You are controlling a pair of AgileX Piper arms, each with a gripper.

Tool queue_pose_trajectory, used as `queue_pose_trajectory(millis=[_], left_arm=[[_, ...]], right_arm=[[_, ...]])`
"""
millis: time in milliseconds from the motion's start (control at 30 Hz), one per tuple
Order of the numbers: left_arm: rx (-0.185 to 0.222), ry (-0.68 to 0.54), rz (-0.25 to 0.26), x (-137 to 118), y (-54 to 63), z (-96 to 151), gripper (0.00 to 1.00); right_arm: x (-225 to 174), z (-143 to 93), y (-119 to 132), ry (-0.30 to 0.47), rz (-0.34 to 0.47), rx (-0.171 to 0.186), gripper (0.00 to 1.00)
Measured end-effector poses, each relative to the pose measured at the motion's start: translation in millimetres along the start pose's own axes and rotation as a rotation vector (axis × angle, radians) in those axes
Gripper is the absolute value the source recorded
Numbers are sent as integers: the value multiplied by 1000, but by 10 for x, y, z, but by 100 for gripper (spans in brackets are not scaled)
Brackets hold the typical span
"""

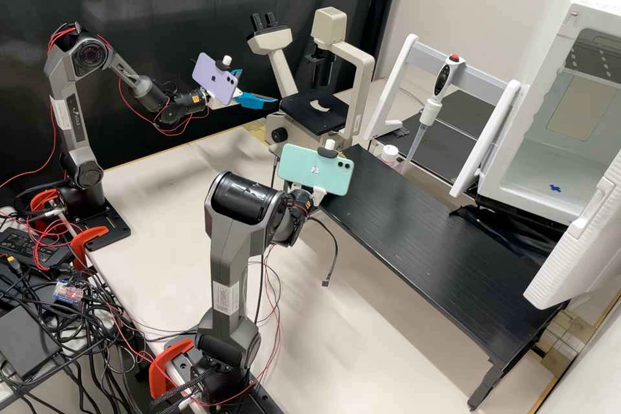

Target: Move the petri dish to the bench

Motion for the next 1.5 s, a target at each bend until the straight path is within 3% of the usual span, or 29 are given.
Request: queue_pose_trajectory(millis=[633,967,1000,1300,1433,1500], left_arm=[[0,0,0,0,0,0,100],[0,0,0,0,0,0,100],[0,0,0,0,0,0,100],[0,0,0,0,0,0,100],[0,0,0,0,0,0,100],[0,0,0,0,0,0,100]], right_arm=[[-219,95,-144,39,36,-38,0],[-296,181,-16,3,93,-36,0],[-297,187,-8,0,96,-39,100],[-269,156,2,8,100,-106,100],[-269,135,-13,12,101,-109,100],[-302,94,-3,27,109,-130,100]])
